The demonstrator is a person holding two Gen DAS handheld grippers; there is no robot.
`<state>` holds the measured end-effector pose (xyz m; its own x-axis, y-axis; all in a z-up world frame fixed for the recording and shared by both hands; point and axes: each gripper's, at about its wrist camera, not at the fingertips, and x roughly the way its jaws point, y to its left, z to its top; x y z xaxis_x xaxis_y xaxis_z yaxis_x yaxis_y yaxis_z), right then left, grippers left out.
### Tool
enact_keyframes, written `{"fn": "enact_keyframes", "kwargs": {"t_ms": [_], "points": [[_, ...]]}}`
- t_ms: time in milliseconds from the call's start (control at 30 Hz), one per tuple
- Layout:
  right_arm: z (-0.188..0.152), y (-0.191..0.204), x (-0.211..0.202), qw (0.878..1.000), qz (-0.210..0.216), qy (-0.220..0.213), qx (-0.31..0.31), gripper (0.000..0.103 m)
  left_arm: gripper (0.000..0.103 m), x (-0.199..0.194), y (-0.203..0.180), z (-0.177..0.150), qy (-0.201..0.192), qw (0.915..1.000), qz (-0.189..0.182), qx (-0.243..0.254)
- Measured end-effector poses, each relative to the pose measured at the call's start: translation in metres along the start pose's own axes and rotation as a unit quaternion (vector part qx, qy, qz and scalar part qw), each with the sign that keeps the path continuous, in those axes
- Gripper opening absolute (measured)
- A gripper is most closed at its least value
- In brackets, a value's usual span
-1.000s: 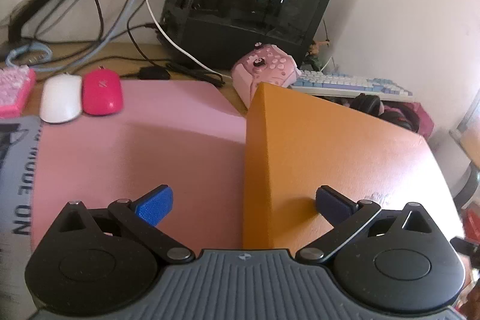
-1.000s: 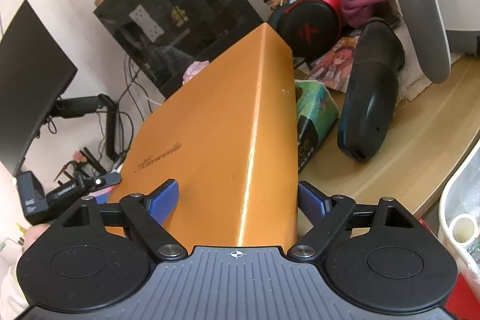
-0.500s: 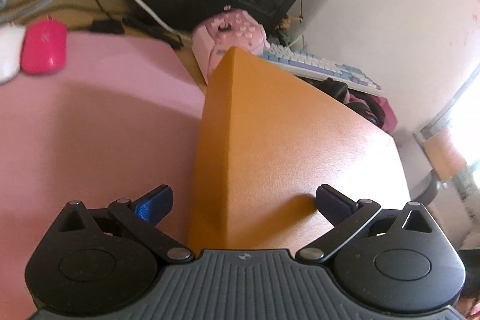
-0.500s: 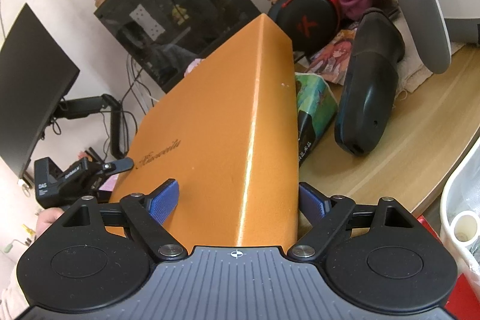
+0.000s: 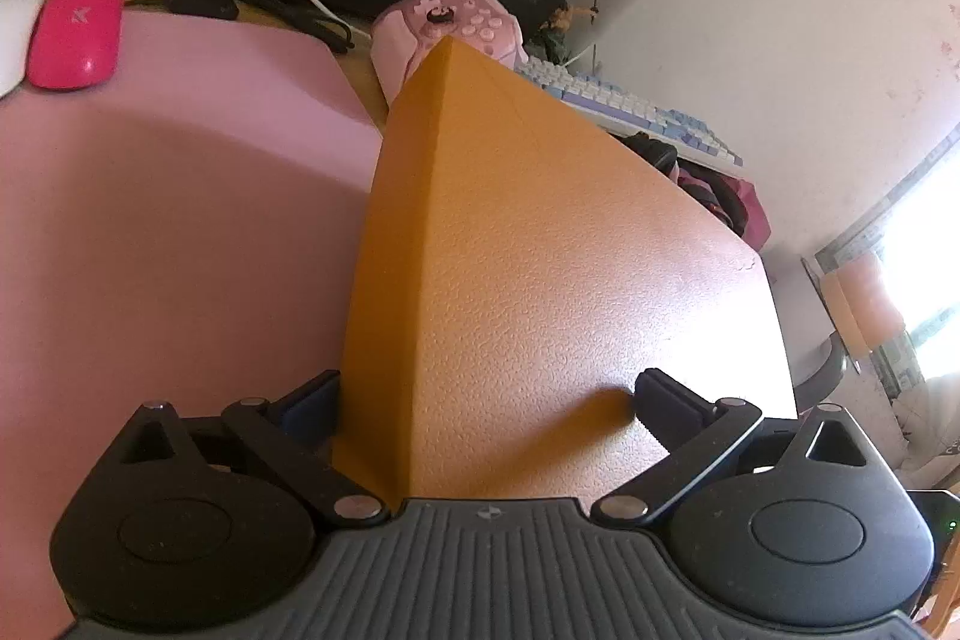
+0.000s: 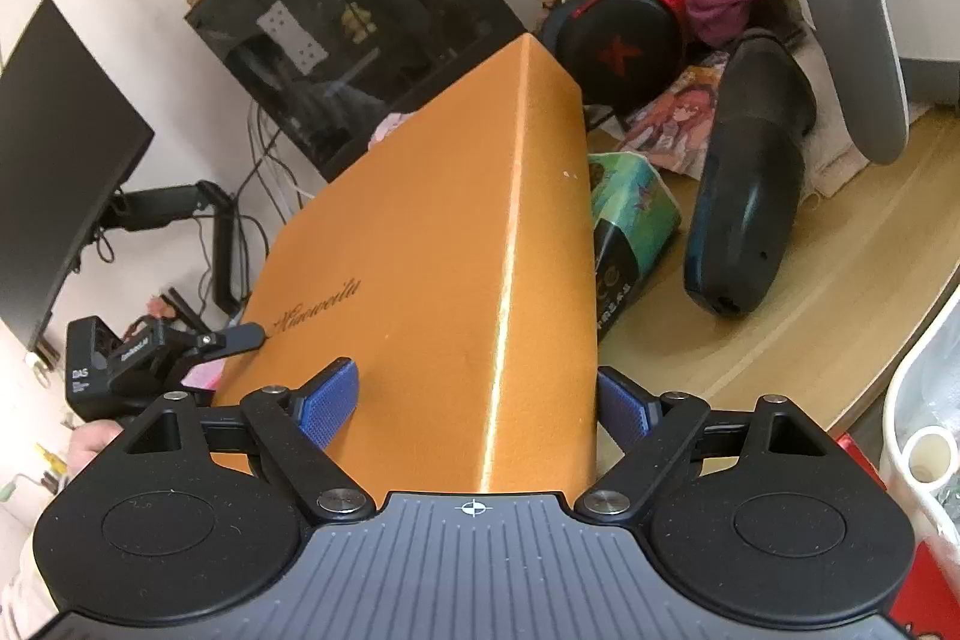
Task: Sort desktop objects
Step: 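Lift the orange lid with both grippers and carry it over the box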
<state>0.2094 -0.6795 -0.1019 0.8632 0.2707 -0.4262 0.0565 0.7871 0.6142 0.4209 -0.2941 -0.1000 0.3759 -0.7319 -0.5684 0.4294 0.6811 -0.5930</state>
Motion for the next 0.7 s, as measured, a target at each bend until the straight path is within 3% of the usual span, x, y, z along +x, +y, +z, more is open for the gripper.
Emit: {"fn": "enact_keyframes", "kwargs": {"t_ms": [400, 700], "points": [[0.007, 0.044, -0.029, 0.999, 0.011, -0.021, -0.035, 0.086, 0.103, -0.057, -0.012, -0.003, -0.038, 0.9992, -0.014, 0.005], [0.008, 0.096, -0.056, 0.995, 0.045, -0.043, -0.075, 0.086, 0.103, -0.128, -0.031, -0.014, -0.104, 0.9944, -0.009, 0.016]]}}
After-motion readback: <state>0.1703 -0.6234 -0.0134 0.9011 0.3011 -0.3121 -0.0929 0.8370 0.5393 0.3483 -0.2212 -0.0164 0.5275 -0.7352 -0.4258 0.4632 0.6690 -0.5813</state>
